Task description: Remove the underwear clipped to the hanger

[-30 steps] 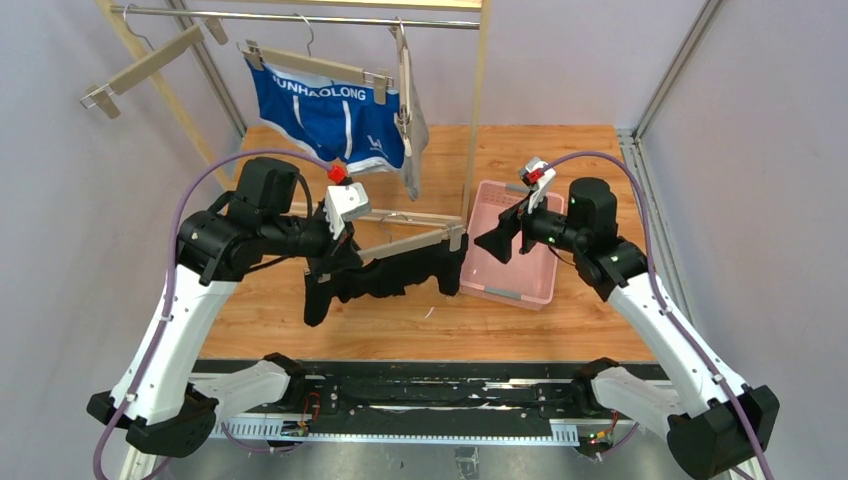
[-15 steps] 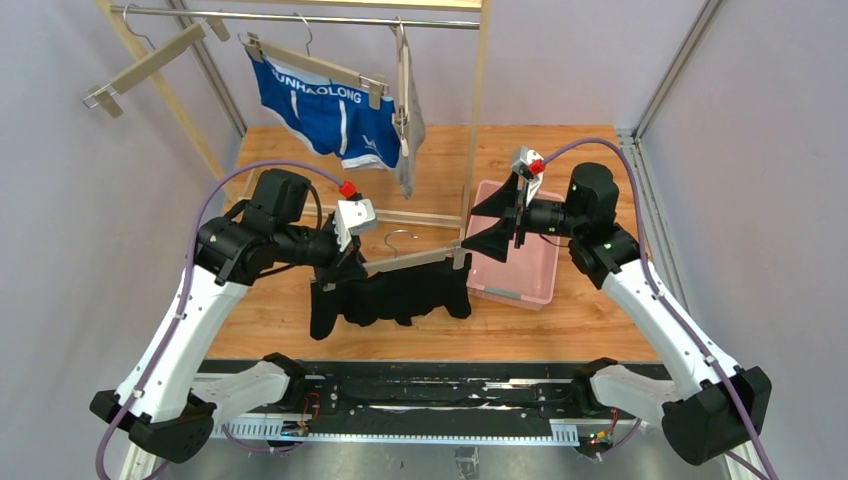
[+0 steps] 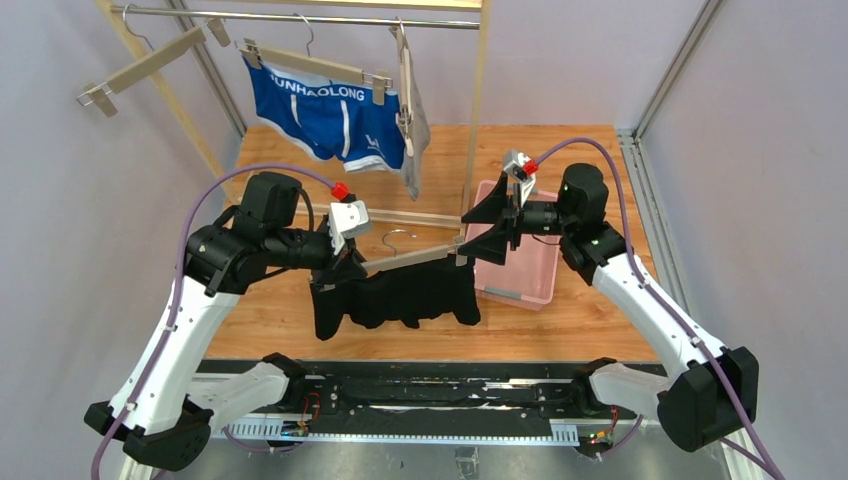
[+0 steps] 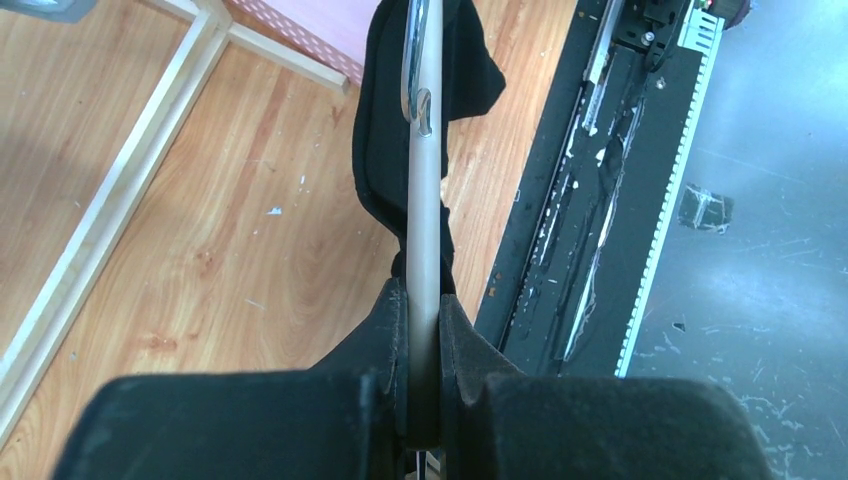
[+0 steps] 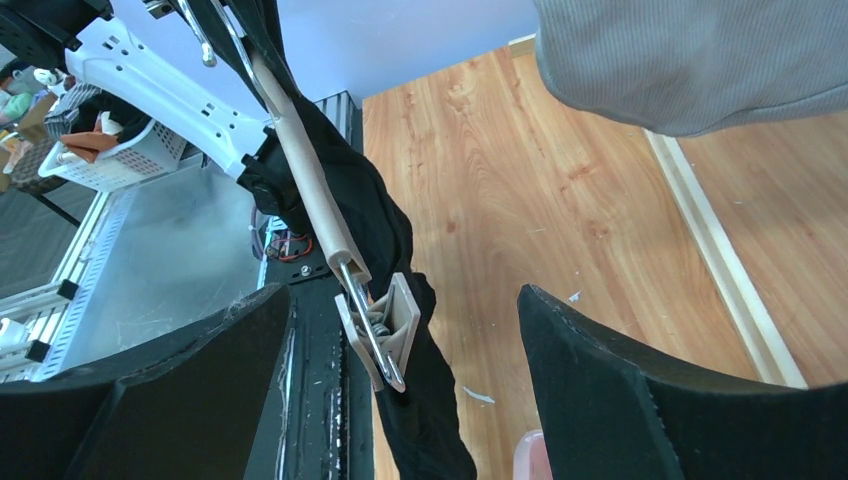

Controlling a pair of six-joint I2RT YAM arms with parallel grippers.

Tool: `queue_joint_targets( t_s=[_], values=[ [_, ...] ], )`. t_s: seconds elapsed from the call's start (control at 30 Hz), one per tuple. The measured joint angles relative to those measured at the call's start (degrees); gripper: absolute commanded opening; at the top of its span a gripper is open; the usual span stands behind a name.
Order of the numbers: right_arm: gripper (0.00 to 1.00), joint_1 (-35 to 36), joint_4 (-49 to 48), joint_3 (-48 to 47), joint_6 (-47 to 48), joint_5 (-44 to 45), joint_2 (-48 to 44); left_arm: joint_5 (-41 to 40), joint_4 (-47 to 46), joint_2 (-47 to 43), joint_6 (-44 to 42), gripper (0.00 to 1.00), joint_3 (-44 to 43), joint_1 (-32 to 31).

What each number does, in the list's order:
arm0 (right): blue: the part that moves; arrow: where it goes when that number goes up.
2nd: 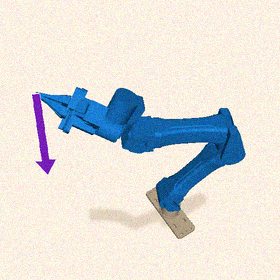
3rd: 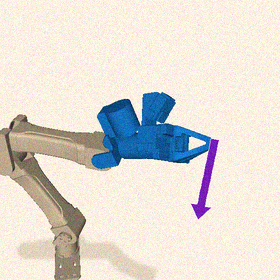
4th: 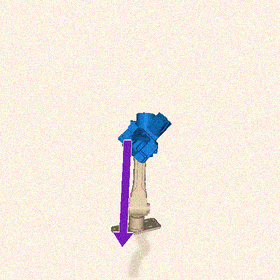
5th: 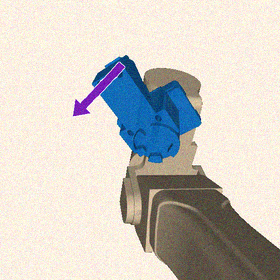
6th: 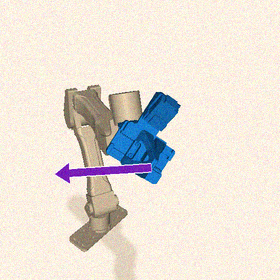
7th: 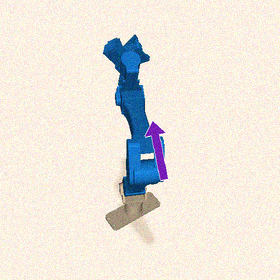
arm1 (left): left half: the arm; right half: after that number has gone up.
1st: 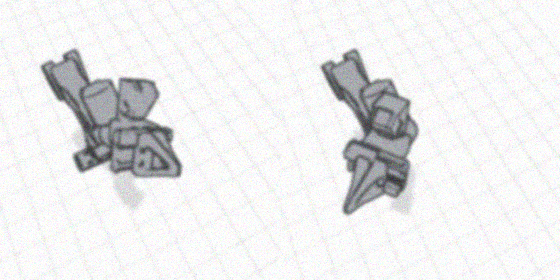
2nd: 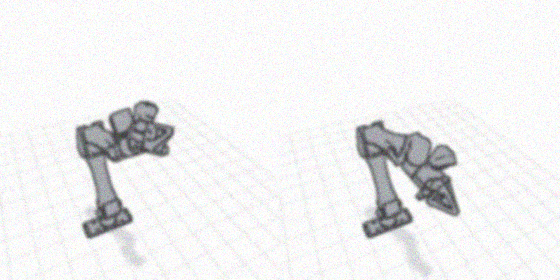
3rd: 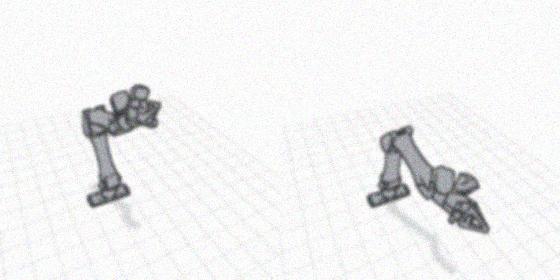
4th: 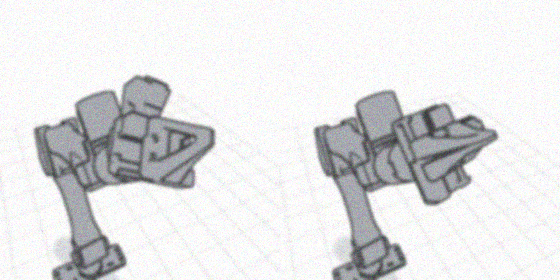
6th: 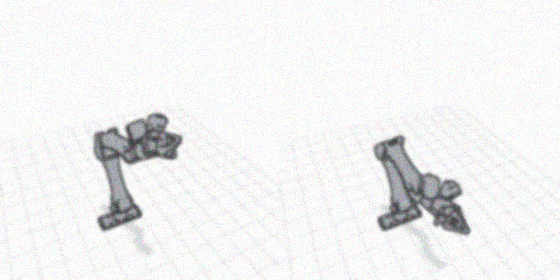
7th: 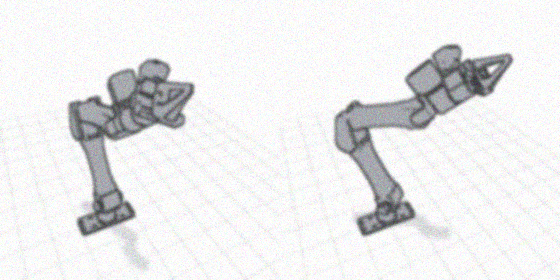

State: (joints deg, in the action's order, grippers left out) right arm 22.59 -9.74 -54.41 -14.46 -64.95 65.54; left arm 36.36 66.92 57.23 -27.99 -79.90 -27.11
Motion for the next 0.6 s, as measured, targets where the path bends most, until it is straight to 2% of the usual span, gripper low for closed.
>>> queue_joint_targets(
  t_s=[0.43, 0.6],
  values=[
    [0.87, 0.5, -2.6, 3.1, -2.1, -0.7, 0.0, -0.7, -1.4, 0.4, 2.0, 0.0, 0.4, 0.0],
    [0.8, 1.1, -3.0, 3.3, -2.1, -0.6, 0.0, -0.9, -1.8, 0.5, 2.6, 0.0, 0.5, 0.0]
  ],
)
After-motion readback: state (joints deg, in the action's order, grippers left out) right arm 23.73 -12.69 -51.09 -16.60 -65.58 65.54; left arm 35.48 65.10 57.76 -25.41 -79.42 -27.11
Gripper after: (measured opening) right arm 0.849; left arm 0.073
